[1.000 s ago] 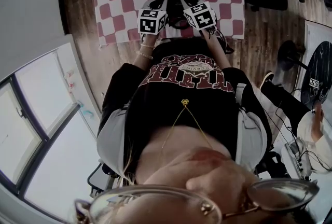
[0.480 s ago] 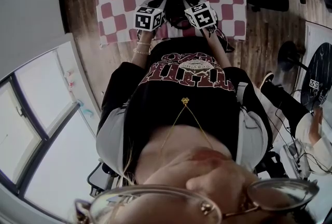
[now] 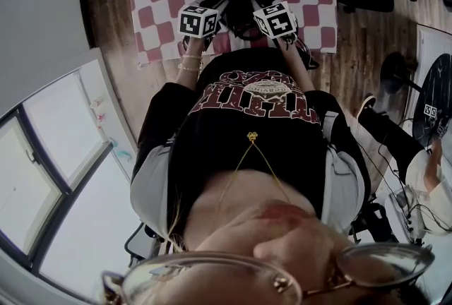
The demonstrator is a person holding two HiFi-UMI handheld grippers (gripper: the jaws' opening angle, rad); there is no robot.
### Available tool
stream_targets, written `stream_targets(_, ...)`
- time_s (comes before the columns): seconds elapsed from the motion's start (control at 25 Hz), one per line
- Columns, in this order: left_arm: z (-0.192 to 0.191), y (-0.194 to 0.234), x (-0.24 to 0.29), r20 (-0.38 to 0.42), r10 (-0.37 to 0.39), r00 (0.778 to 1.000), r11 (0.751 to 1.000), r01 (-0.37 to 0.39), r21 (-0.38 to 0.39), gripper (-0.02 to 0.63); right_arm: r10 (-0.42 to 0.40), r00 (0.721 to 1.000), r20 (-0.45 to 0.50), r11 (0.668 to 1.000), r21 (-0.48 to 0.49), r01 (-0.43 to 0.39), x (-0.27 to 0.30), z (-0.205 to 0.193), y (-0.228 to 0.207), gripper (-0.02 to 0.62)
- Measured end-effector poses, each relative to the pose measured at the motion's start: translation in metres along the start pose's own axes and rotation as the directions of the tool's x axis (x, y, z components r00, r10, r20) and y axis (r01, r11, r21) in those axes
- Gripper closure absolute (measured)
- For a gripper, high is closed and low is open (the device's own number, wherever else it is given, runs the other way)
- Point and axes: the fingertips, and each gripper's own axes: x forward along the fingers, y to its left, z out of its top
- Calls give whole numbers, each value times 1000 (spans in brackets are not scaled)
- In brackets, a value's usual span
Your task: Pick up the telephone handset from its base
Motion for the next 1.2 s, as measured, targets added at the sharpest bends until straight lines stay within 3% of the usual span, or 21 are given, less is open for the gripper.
stream_targets(0.24,10,-5,0,-27,-47,999,999,48,13,468,5,1000,14,999,40,-6,0,5,-1,575)
stream_targets(0.56,9,-6,6,-39,-109,993,994,110,8,465,-9,1000,11,998,57,8,4,5,-1,575)
stream_targets(1.2,-4,-3,25,-44,-252,967,960,244,-138,465,-55,998,5,992,117,54,1,-2,-11,575)
